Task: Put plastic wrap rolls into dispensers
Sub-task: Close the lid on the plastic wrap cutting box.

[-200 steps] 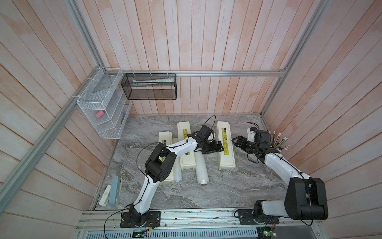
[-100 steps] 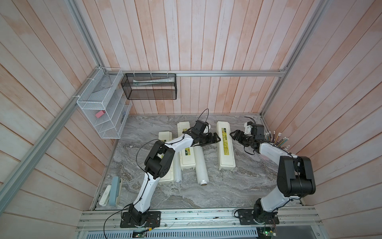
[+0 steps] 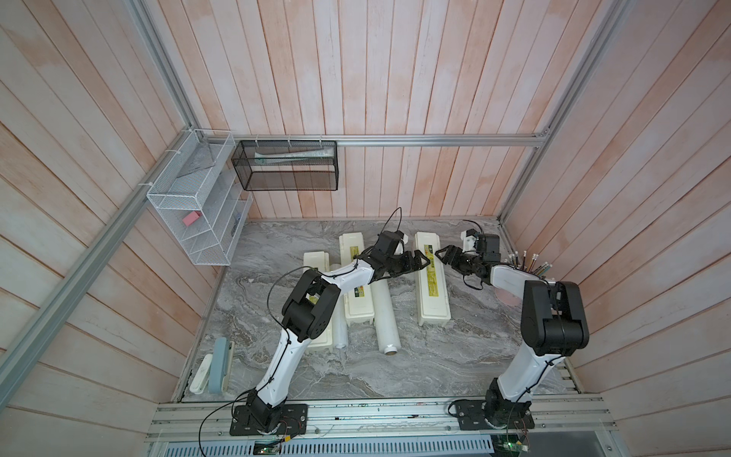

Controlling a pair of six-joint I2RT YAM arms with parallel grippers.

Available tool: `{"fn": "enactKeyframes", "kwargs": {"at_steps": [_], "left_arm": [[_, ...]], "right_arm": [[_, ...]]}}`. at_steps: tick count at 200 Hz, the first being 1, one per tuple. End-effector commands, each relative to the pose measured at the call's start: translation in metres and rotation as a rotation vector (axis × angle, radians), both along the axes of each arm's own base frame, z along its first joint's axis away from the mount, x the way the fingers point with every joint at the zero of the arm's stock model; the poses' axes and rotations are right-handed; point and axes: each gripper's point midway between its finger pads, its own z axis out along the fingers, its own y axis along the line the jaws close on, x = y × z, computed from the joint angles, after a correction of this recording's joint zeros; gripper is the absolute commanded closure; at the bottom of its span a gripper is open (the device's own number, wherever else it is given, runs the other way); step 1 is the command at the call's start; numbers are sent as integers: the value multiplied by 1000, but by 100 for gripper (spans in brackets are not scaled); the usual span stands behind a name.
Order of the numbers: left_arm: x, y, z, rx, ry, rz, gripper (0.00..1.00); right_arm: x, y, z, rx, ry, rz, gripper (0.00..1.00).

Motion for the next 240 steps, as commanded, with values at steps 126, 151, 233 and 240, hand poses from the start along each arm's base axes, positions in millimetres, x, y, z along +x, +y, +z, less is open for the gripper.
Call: {"fn": "enactKeyframes", "kwargs": {"at_steps": [126, 151, 233, 240], "left_arm": [[39, -6, -28, -143, 74, 114, 18], [43, -5, -31, -165, 89, 123, 21], [43, 0, -63, -157, 207, 151, 43], [43, 0, -62, -164, 209, 147, 44]], "right_arm": [[10, 29, -34, 41, 63, 146, 27], [11, 31, -41, 40, 78, 150, 27], [17, 38, -58, 34, 148, 169, 42], [18, 39, -58, 30, 152, 172, 42]]}}
